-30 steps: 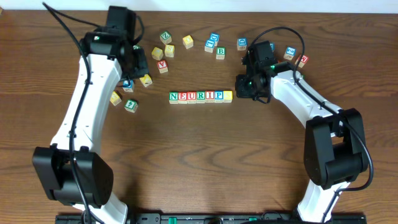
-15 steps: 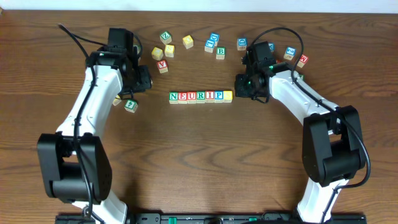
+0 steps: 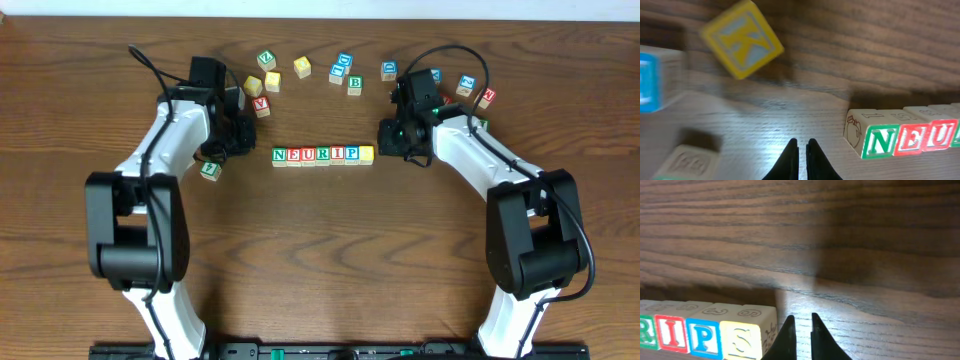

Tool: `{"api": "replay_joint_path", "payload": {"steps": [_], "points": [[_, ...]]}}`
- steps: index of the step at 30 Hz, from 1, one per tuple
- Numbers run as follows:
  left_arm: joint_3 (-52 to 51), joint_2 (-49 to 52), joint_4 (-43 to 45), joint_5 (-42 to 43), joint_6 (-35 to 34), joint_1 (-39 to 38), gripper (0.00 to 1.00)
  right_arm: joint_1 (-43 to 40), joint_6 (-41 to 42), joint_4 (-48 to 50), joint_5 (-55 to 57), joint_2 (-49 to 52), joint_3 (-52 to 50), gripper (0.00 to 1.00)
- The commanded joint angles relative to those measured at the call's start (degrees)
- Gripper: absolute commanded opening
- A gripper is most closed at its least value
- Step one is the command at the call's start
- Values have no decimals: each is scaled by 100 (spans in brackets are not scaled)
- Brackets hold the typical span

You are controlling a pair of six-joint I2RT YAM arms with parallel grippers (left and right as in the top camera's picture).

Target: Spell out NEURIPS

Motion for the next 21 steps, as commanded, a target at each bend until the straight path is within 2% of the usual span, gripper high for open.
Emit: {"api": "replay_joint_path", "payload": {"steps": [1,14,21], "points": [[-44,210,46,264,232,-63,7,-20,125,42,66,52,-101,7],[-55,420,232,411,483,-203,8,-20,144,39,66,52,-107,9],[-55,540,299,846,507,-339,7,-20,146,39,66,52,-107,9]]}}
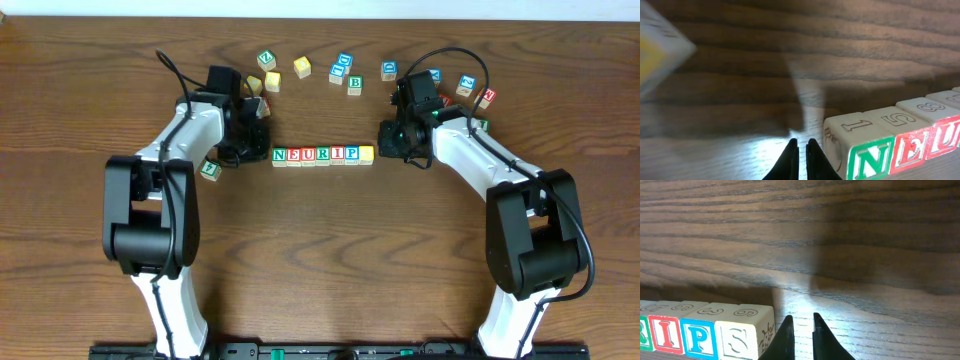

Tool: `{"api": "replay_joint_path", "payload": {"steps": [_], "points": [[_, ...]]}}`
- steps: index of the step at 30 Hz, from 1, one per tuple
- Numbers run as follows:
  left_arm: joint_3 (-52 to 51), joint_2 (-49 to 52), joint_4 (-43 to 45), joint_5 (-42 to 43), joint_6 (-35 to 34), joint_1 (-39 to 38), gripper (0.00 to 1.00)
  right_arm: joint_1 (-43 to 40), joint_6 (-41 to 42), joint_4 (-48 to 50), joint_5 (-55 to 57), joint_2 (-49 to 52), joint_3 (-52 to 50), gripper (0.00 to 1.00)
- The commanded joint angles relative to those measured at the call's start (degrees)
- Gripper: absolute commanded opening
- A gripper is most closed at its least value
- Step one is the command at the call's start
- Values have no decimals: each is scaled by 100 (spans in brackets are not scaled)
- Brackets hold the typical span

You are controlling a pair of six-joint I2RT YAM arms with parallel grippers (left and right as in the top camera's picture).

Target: Spell out NEURIPS

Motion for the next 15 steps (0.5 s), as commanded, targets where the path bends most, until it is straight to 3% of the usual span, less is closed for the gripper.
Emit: {"api": "replay_joint_path", "payload": {"steps": [1,15], "points": [[-28,59,57,264,127,-122,7,-20,103,4,59,52,-46,8],[-28,59,74,260,127,-291,8,-20,101,-114,37,52,-46,7]]}}
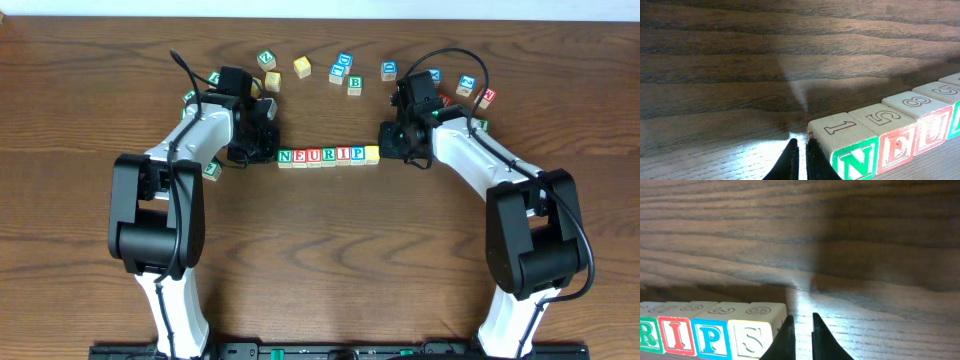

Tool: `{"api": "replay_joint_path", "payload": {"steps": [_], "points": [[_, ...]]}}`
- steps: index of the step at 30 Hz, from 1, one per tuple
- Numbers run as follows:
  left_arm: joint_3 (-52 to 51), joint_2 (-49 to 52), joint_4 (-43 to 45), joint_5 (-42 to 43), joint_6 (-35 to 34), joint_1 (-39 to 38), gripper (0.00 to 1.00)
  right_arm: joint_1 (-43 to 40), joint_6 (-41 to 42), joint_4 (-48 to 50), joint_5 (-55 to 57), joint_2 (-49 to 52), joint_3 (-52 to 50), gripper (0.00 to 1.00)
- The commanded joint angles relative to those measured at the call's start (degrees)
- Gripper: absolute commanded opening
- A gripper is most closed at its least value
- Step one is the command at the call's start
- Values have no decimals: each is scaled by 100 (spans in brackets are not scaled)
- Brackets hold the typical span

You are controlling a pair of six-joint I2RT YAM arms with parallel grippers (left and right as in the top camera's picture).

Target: Spell out NEURIPS

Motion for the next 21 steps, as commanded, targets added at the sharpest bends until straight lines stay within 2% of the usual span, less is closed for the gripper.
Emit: {"api": "replay_joint_path", "payload": {"steps": [1,21], "points": [[-26,44,9,79,61,-114,8,-20,98,-61,35,52,-46,7],[-26,44,50,70,59,-197,7,-20,140,-402,31,52,-46,4]]}}
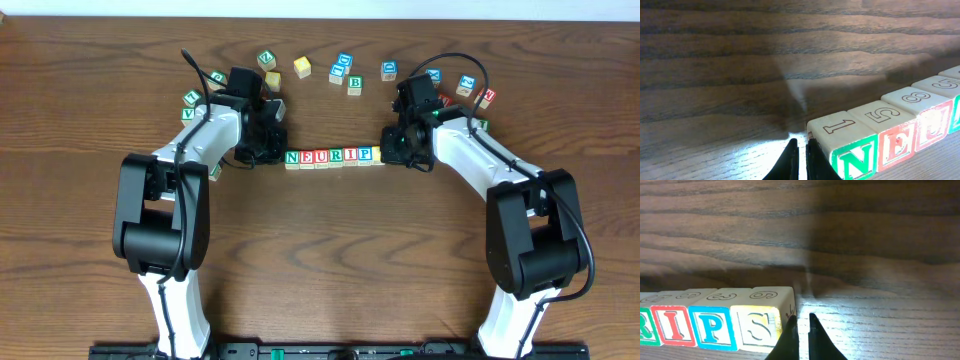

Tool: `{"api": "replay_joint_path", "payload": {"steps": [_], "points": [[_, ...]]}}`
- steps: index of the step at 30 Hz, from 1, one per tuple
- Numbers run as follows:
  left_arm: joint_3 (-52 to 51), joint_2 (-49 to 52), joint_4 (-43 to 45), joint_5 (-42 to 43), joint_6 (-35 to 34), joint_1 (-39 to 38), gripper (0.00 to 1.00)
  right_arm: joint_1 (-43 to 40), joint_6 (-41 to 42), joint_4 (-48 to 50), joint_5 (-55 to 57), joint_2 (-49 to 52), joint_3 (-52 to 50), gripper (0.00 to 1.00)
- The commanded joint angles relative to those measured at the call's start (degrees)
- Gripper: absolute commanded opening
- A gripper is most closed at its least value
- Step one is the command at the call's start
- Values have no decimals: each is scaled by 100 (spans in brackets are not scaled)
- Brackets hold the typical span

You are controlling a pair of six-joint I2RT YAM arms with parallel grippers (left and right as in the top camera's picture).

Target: Spell out NEURIPS

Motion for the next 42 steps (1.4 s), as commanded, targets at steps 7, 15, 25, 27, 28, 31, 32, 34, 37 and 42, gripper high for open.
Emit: {"api": "replay_joint_path", "payload": {"steps": [7,15,25,27,28,31,32,34,37,42], "points": [[-26,17,-4,-118,33,48,8,-46,101,7,-35,39,-26,1],[304,-494,-422,-437,42,540,8,-380,-61,-153,-28,-466,61,2],[323,-2223,-527,-728,20,1051,17,-737,-612,-748,-7,-1766,61,14],[323,-2623,-468,-730,13,1137,26,-745,-737,-876,-4,-2046,61,19],[323,-2977,-402,-732,13,1213,34,-745,-831,-975,2,-2288,61,25],[323,-3501,-343,-730,13,1333,54,-745,-828,-1143,151,-2682,61,36],[323,-3639,-343,-732,17,1366,57,-745,-831,-1198,199,-2800,61,39],[323,-3906,-350,-813,20,1425,72,-745,-887,-1281,286,-3058,61,45],[323,-4140,-509,-879,37,1453,98,-745,-979,-1368,363,-3425,61,59],[323,-4207,-686,-876,37,1451,98,-745,-979,-1530,446,-4120,61,77]]}}
